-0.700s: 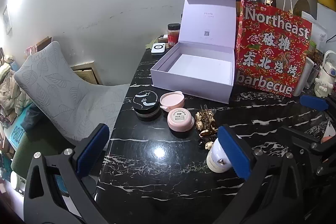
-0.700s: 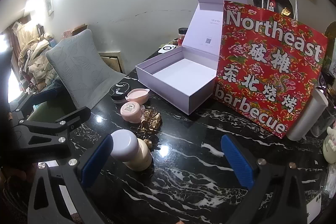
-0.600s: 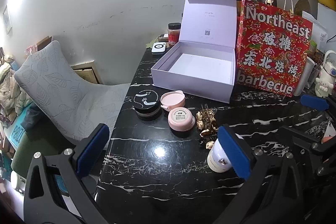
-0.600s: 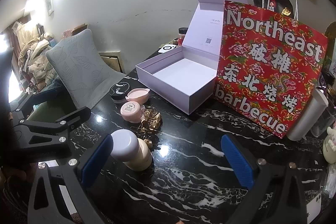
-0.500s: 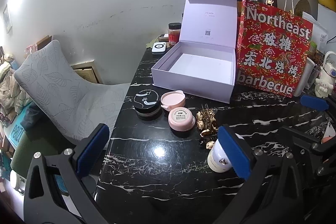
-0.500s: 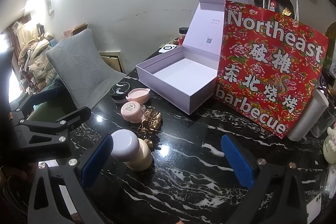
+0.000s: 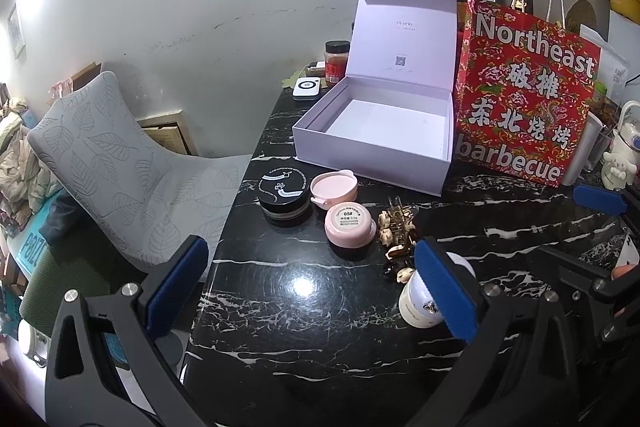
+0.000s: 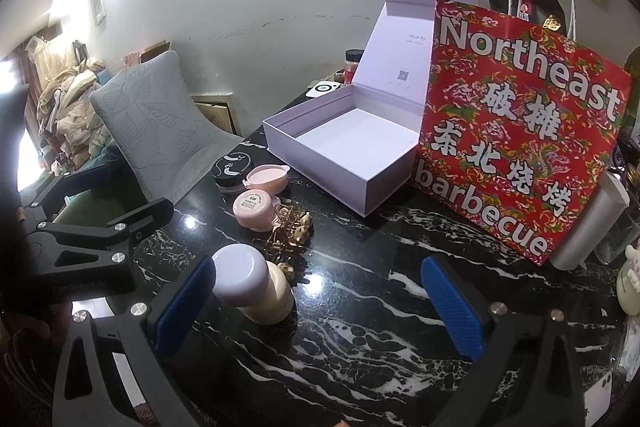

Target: Organize objects

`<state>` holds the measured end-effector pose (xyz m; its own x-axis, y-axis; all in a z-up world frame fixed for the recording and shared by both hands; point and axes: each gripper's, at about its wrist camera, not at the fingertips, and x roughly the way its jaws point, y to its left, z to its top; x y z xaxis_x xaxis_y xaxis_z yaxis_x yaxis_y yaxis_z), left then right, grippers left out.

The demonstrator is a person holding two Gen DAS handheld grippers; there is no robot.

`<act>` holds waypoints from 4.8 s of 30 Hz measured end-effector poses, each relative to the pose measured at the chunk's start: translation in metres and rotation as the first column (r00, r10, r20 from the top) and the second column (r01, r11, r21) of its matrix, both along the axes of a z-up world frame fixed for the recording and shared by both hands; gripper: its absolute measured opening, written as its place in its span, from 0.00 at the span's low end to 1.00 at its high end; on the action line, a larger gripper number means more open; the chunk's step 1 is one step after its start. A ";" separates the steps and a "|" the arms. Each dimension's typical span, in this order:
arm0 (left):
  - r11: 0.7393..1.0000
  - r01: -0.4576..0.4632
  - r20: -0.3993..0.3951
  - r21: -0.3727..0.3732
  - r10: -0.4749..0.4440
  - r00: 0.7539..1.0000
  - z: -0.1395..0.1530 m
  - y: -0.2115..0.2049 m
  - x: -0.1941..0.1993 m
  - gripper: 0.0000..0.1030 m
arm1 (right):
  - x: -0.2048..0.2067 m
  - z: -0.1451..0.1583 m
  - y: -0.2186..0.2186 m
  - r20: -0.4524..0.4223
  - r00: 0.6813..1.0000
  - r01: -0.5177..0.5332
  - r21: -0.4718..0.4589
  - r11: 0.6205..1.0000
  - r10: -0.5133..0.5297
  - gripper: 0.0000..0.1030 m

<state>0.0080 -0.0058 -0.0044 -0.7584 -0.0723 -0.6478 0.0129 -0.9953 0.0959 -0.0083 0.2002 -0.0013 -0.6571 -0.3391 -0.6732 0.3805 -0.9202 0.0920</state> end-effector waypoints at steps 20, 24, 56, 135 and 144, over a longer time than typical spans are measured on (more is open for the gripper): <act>1.000 0.001 0.011 0.002 -0.001 1.000 -0.002 0.001 -0.001 1.00 | 0.000 -0.004 -0.001 0.009 1.000 -0.006 0.002 1.000 0.006 1.00; 1.000 0.002 0.012 0.003 -0.002 1.000 -0.002 0.001 -0.001 1.00 | -0.001 -0.003 -0.001 0.010 1.000 -0.005 0.002 1.000 0.005 1.00; 1.000 -0.015 0.029 0.018 0.014 0.999 -0.010 -0.015 0.000 1.00 | 0.000 -0.011 -0.011 0.030 0.999 -0.027 0.010 1.000 0.027 1.00; 0.945 0.294 0.175 0.141 -0.316 0.932 -0.106 0.076 -0.033 0.86 | -0.001 -0.076 0.047 0.100 0.995 0.017 -0.037 0.999 -0.013 0.54; 0.943 0.285 0.186 0.175 -0.315 0.931 -0.108 0.066 -0.036 0.53 | -0.004 -0.081 0.041 0.114 0.994 0.004 -0.032 0.999 -0.001 0.54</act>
<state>-0.0276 0.0600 -0.1127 -0.5770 0.2423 -0.7800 -0.2933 -0.9528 -0.0789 -0.0126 0.2412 -0.0819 -0.5778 -0.3606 -0.7322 0.3637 -0.9169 0.1646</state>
